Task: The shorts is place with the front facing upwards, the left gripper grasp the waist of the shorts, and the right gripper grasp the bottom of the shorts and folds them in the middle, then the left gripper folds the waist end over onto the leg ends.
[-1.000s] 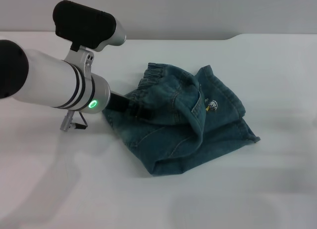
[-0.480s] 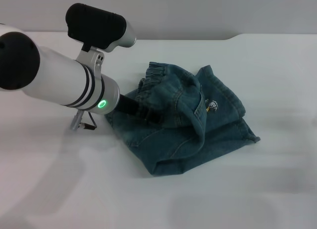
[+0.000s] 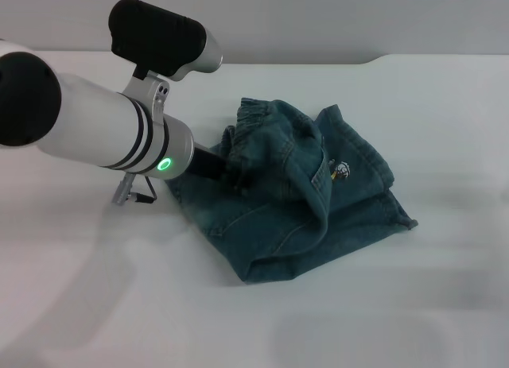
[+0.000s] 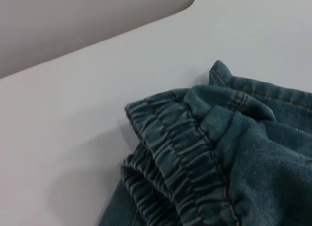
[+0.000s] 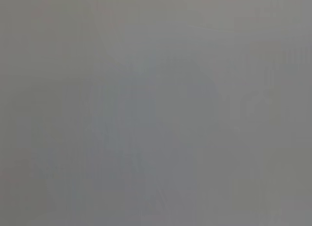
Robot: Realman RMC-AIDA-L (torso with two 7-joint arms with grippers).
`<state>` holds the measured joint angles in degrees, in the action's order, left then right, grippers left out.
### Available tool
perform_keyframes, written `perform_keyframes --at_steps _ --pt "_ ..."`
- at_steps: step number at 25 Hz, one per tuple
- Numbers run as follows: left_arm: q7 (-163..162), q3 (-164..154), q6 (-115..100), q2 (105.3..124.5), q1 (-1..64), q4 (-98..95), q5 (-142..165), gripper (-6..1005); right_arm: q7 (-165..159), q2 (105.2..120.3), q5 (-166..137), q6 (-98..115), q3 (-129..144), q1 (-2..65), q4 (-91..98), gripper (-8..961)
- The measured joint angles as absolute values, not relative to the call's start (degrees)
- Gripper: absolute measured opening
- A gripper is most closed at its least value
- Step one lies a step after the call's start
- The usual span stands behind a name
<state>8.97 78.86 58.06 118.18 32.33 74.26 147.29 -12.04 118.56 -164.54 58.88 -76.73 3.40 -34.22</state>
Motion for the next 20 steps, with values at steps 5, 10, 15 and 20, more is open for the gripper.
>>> perform_keyframes --at_steps 5,10,15,20 --pt "8.97 78.72 56.48 118.26 31.79 74.29 147.03 484 -12.04 118.56 -164.54 58.93 -76.73 3.12 -34.30 0" --pt "8.97 78.35 55.30 118.30 31.32 75.00 145.10 338 -12.03 118.63 -164.53 59.17 -76.73 3.08 -34.37 -1" --pt "8.96 77.22 54.92 118.30 30.04 78.46 144.36 304 -11.91 118.66 -164.53 59.18 -76.74 3.04 -34.37 0" --pt "8.97 75.96 54.40 118.34 28.42 82.57 143.94 287 -11.81 118.76 -164.53 59.18 -77.08 2.90 -34.30 -1"
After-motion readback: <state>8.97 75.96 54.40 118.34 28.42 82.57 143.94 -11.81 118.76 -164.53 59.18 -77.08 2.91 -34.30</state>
